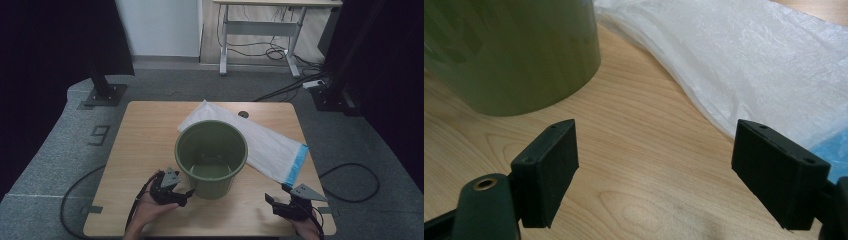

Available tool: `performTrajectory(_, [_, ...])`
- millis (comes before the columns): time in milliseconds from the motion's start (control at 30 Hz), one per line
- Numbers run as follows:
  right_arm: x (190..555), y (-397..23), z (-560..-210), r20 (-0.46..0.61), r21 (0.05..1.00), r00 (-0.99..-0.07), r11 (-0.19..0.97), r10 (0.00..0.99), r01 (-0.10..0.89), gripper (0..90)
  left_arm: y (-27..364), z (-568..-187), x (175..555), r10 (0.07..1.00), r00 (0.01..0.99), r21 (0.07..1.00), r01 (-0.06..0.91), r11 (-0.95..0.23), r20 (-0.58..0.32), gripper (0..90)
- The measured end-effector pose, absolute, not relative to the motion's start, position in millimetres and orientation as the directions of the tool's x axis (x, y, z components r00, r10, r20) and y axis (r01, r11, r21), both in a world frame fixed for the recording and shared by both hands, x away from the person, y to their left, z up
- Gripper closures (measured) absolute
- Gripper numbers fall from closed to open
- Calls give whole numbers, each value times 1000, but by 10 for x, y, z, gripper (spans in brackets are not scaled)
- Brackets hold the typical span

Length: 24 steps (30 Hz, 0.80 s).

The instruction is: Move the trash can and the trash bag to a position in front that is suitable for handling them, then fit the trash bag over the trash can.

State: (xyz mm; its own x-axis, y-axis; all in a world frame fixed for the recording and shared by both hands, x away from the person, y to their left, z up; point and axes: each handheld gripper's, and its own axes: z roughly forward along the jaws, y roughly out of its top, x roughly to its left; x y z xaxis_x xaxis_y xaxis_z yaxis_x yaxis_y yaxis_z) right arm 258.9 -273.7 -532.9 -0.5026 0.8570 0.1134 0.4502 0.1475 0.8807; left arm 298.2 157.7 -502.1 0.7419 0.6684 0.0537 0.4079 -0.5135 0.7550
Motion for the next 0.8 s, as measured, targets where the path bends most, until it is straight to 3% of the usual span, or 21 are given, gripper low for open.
performTrajectory(267, [2580,-2755,-5313,65,883,-478,172,876,436,182,1803,-5048,2884,704,710,751,447,-485,32,144])
performTrajectory(433, [2643,-2660,-5294,37,882,-496,205,868,424,227,1929,-5046,2884,714,700,747,463,-477,21,151])
performTrajectory(667, [2988,-2488,-5277,36,863,-467,208,883,460,224,2059,-5124,2877,734,679,715,501,-488,26,150])
performTrajectory(800, [3311,-2334,-5247,54,856,-455,194,889,479,357,2155,-5181,2862,743,669,705,524,-478,7,150])
